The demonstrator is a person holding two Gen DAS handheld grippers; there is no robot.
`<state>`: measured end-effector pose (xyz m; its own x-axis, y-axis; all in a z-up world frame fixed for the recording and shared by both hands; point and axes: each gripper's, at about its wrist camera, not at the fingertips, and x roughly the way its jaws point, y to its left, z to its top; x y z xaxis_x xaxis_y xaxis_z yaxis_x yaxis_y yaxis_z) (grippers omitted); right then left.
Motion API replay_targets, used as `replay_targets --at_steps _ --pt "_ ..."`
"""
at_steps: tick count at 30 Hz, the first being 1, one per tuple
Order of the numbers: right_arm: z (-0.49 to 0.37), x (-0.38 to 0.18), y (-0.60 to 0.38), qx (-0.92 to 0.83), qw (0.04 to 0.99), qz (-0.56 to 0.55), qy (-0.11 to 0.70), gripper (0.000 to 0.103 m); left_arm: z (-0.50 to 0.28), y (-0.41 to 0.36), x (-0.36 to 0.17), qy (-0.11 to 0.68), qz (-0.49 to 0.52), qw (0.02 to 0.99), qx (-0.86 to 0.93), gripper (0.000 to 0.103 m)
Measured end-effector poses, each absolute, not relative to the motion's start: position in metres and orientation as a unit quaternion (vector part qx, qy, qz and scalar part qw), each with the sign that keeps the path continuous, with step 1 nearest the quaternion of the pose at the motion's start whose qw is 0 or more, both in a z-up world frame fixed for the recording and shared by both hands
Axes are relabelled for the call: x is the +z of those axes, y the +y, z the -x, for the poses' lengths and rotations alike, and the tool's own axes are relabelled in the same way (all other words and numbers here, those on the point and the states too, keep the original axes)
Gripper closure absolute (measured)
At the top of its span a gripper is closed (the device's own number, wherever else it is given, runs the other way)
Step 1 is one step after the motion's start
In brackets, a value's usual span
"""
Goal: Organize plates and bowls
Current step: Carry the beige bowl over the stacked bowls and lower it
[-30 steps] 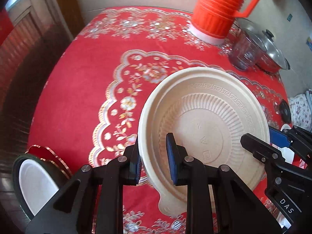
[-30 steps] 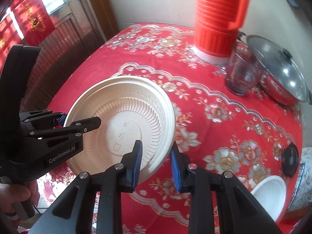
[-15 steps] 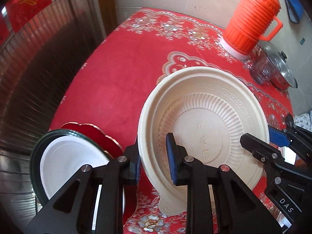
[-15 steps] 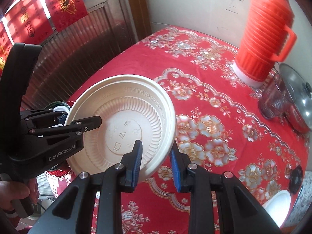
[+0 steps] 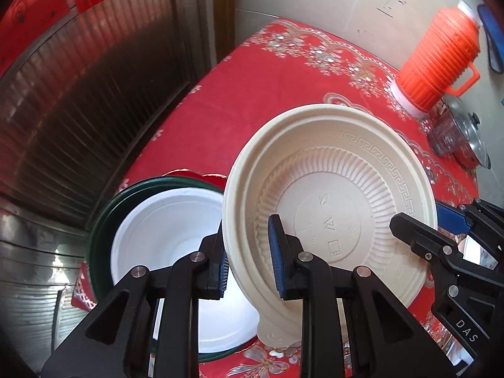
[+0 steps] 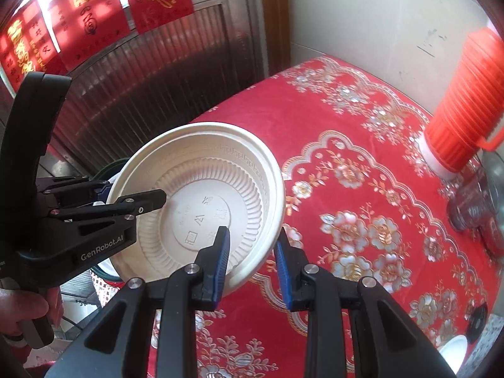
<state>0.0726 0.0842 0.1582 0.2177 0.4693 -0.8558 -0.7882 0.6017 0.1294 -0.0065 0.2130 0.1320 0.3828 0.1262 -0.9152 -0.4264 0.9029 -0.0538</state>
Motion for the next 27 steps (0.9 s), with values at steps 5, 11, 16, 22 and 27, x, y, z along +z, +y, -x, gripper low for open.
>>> replay_targets --at_steps 5,11,16,22,27 --pt "-0.057 0.160 0.109 0.443 0.746 0.184 0.462 0.074 0.032 0.237 0.136 0.524 0.159 0.814 0.195 0.081" --pt "-0.037 0.150 0.138 0.470 0.723 0.207 0.462 0.074 0.059 0.259 0.127 0.527 0.174 0.801 0.226 0.081" --pt "-0.026 0.145 0.150 0.481 0.710 0.221 0.464 0.073 0.076 0.266 0.119 0.531 0.185 0.792 0.236 0.081" --pt "-0.015 0.137 0.158 0.487 0.698 0.233 0.471 0.072 0.091 0.269 0.110 0.539 0.196 0.783 0.241 0.081" --pt "-0.012 0.132 0.162 0.485 0.693 0.238 0.477 0.069 0.095 0.268 0.105 0.543 0.196 0.780 0.242 0.081"
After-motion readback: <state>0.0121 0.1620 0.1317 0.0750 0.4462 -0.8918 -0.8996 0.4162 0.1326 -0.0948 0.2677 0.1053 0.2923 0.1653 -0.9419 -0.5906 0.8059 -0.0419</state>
